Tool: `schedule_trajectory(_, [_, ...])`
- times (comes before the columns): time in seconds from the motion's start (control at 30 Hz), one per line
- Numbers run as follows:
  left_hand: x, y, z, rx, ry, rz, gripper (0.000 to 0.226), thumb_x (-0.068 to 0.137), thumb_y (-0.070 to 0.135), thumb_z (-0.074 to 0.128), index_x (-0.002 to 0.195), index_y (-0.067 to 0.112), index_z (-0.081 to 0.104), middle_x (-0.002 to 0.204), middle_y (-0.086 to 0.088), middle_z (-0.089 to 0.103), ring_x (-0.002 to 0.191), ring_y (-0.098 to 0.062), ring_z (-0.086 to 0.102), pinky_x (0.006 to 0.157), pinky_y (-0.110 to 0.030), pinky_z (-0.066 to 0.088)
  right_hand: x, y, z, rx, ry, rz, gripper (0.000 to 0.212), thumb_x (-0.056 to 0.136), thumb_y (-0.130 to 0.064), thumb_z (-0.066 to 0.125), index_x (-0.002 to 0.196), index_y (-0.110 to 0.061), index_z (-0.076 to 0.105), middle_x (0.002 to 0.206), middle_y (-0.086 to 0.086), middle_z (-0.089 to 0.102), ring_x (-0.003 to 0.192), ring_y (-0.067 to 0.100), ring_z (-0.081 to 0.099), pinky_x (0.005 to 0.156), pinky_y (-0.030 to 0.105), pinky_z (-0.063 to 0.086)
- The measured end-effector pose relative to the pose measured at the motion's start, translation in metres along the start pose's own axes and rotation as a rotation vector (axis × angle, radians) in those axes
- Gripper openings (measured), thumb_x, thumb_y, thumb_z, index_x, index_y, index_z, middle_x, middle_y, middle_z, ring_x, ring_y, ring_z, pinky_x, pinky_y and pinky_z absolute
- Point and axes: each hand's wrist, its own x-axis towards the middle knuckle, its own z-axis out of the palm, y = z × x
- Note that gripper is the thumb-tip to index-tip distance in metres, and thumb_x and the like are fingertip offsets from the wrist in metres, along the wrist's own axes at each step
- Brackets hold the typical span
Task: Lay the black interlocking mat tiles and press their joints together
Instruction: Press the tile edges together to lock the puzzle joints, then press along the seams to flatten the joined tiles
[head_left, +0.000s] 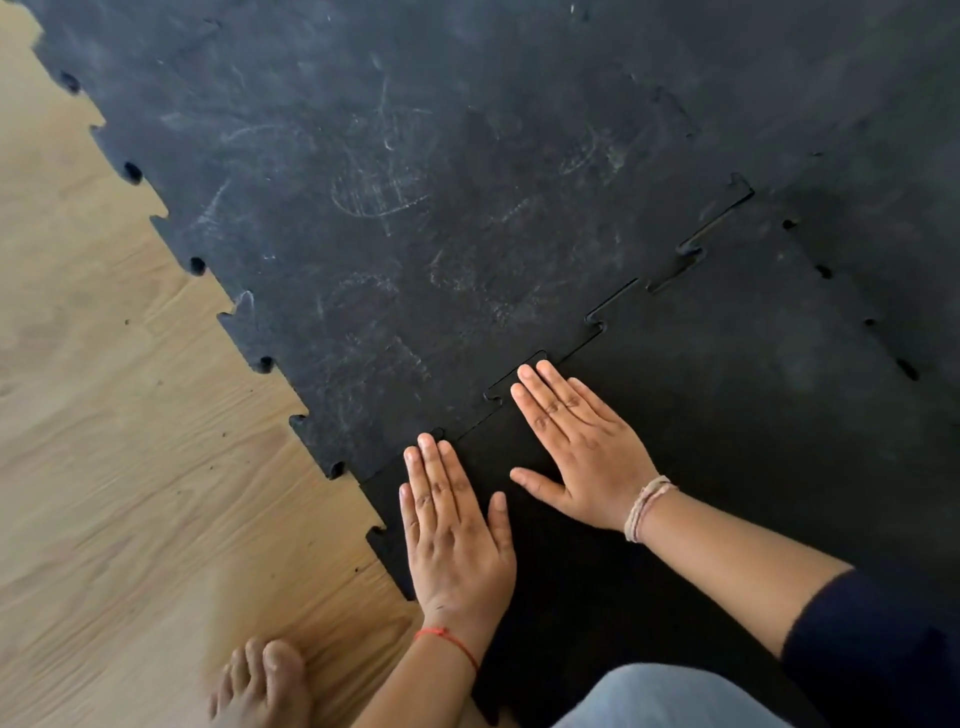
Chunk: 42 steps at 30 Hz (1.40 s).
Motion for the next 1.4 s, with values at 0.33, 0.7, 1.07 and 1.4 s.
schedule_trajectory(0.33, [0.013, -0.005, -0.014, 0.096, -0.112, 0.198, 0.064, 0.09, 0.042, 0.02, 0.14, 0.003, 0.011, 0.149, -0.016, 0.009, 0.137, -0.029, 0.004, 0.114, -0.039, -0.002, -0.011, -0.006, -0.001, 0.088, -0.011, 0.415, 0.082, 0.087, -0.065, 0.012, 0.142, -0.01, -0.013, 0.151, 0.008, -0.016, 0.14, 0.022, -0.016, 0.115, 0.038, 0.0])
schedule_trajectory(0.7, [0.054, -0.002, -0.015, 0.282, -0.154, 0.718, 0.061, 0.091, 0.04, 0.027, 0.14, 0.004, 0.024, 0.148, -0.014, 0.019, 0.137, -0.028, 0.015, 0.11, -0.035, 0.003, -0.015, -0.003, 0.01, 0.139, 0.151, 0.679, 0.079, 0.089, -0.058, 0.025, 0.145, -0.005, 0.009, 0.153, 0.017, 0.008, 0.142, 0.029, 0.001, 0.114, 0.042, 0.008])
schedule_trajectory(1.07, [0.092, 0.047, -0.015, 0.196, -0.168, 0.708, 0.059, 0.094, 0.042, 0.014, 0.138, 0.012, -0.012, 0.147, -0.005, -0.016, 0.134, -0.016, -0.022, 0.109, -0.027, -0.02, -0.01, 0.038, -0.002, 0.162, 0.122, 0.635, 0.078, 0.087, -0.062, 0.015, 0.145, -0.011, 0.0, 0.155, 0.009, -0.001, 0.139, 0.018, -0.014, 0.113, 0.033, -0.006])
schedule_trajectory(1.4, [0.114, 0.074, -0.004, 0.194, -0.162, 0.686, 0.061, 0.091, 0.038, 0.023, 0.141, 0.004, 0.02, 0.149, -0.01, 0.013, 0.138, -0.027, 0.011, 0.112, -0.034, 0.002, 0.003, 0.078, -0.008, 0.112, 0.17, 0.662, 0.072, 0.09, -0.053, 0.029, 0.145, -0.009, 0.012, 0.154, 0.011, 0.012, 0.142, 0.025, 0.002, 0.114, 0.04, 0.009])
